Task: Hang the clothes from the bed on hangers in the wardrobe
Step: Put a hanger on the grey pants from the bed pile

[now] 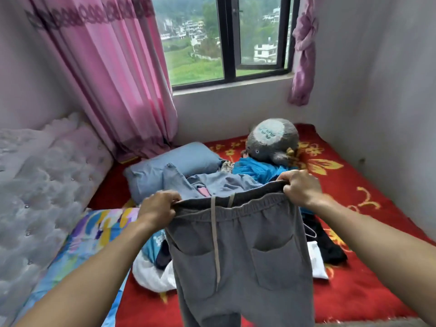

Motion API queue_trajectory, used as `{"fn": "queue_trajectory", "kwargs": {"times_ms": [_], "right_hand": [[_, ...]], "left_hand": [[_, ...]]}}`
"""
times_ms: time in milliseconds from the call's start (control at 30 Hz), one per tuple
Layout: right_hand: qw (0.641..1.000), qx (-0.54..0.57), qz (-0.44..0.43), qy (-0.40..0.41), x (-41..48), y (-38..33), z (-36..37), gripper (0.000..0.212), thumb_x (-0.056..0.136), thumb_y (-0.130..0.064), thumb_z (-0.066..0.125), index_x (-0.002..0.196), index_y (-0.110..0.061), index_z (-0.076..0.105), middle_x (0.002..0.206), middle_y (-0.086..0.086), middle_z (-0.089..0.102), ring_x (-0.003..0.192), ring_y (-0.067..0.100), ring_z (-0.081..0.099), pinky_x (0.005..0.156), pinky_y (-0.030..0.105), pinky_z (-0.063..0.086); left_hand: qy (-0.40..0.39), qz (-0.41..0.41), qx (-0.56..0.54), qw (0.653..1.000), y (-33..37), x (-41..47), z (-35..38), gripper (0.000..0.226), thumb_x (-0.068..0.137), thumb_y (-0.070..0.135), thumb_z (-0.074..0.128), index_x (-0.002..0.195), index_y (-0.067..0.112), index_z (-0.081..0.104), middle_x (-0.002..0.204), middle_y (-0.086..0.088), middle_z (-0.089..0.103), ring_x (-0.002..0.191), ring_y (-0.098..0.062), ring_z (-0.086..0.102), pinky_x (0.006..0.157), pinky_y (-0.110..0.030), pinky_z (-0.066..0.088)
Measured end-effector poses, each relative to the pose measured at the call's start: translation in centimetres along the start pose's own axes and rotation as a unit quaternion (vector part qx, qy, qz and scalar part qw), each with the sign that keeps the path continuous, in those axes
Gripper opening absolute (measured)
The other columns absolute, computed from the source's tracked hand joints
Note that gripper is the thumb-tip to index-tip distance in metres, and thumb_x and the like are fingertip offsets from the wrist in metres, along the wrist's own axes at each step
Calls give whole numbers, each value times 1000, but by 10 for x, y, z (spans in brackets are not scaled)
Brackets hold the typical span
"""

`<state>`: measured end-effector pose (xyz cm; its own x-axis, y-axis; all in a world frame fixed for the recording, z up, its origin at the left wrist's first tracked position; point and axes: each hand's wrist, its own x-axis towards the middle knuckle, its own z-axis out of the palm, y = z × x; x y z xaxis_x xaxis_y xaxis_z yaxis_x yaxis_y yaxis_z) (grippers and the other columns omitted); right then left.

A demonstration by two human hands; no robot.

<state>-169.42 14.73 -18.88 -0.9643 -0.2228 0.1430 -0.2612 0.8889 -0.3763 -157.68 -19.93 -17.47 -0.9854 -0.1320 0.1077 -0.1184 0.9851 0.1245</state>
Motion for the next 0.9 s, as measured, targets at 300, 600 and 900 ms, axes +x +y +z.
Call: {"fn": "queue_trajectory", "kwargs": {"times_ms": [300, 600, 900], "right_hand": [[976, -109, -34, -186, 90, 115, 161, 26, 89, -23, 47, 109, -30, 62, 112, -3, 61, 106, 25, 60, 77, 33, 46], [903, 150, 182, -359, 168, 172, 275, 58, 76, -55, 72, 118, -15, 66, 115, 4, 68, 107, 21, 63, 91, 31, 48], [908, 133, 293, -267, 246, 236, 379, 68, 72, -71, 56, 108, -13, 50, 116, 10, 60, 109, 34, 56, 93, 48, 45]], "left_hand": [[-161, 4, 28, 986, 37, 97, 169, 18, 83, 24, 57, 101, 25, 59, 100, 4, 60, 102, -23, 58, 72, -34, 41], [-151, -144, -100, 973, 51, 144, 279, 20, 92, 43, 55, 96, 26, 66, 96, -1, 62, 97, -25, 59, 70, -35, 42], [-133, -184, -181, 957, 39, 137, 341, 43, 82, 37, 51, 116, 16, 65, 110, -5, 61, 107, -27, 56, 91, -44, 47]]}}
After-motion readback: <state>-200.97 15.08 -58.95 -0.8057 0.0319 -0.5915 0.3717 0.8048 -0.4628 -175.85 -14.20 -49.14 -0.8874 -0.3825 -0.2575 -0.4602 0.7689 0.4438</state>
